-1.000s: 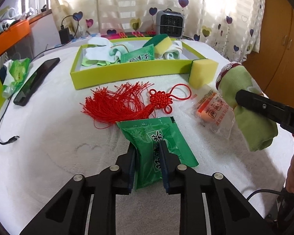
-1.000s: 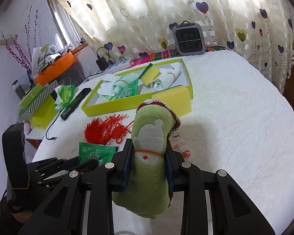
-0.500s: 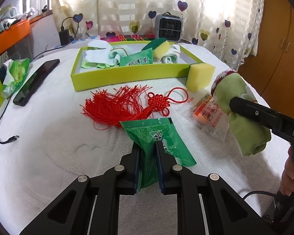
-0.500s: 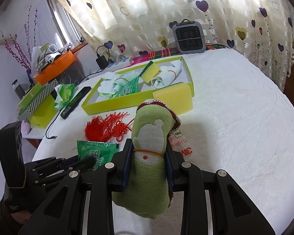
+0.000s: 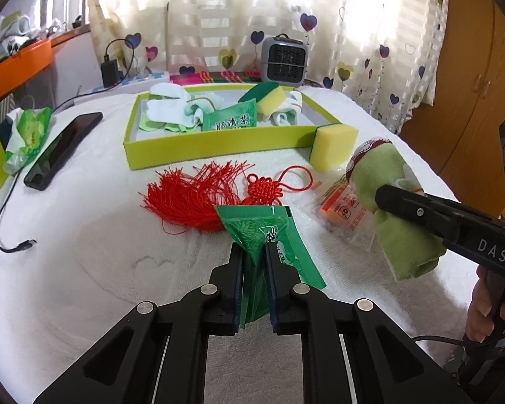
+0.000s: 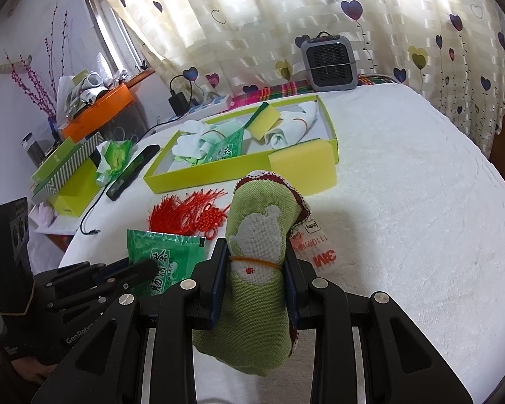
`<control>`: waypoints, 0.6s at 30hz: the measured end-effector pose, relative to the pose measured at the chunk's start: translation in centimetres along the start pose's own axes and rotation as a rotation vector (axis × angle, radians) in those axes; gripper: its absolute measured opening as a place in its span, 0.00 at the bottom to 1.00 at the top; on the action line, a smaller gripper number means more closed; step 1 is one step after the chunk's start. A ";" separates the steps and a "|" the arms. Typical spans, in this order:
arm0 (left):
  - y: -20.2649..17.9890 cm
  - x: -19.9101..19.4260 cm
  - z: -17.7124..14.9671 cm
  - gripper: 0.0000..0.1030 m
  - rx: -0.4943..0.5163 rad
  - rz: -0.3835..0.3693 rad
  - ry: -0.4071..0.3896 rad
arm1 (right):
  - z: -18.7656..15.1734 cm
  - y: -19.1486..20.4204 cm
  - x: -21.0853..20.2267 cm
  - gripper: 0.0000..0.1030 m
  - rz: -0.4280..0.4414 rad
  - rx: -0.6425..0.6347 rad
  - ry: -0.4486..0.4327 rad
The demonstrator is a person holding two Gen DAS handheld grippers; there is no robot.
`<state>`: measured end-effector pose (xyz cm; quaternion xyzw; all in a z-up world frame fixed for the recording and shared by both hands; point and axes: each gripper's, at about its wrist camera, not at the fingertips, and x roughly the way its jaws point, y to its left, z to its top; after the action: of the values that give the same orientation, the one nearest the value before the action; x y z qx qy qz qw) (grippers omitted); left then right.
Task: Organize soft objects
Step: 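Carry the tea packet with the left tool while the right tool carries the doll over the box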
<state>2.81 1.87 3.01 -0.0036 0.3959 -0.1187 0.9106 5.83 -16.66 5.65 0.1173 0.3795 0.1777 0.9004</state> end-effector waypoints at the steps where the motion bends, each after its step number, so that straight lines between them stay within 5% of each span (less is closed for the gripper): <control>1: 0.0 -0.1 0.1 0.11 -0.001 -0.001 -0.002 | 0.0 0.1 0.0 0.30 0.000 -0.001 0.000; 18: 0.1 -1.9 1.8 0.11 0.001 -0.030 -0.062 | 1.2 0.6 -0.8 0.30 0.009 -0.018 -0.028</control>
<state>2.91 2.17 5.61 -0.0125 0.3673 -0.1323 0.9206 6.07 -16.53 7.20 0.1134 0.3647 0.1834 0.9058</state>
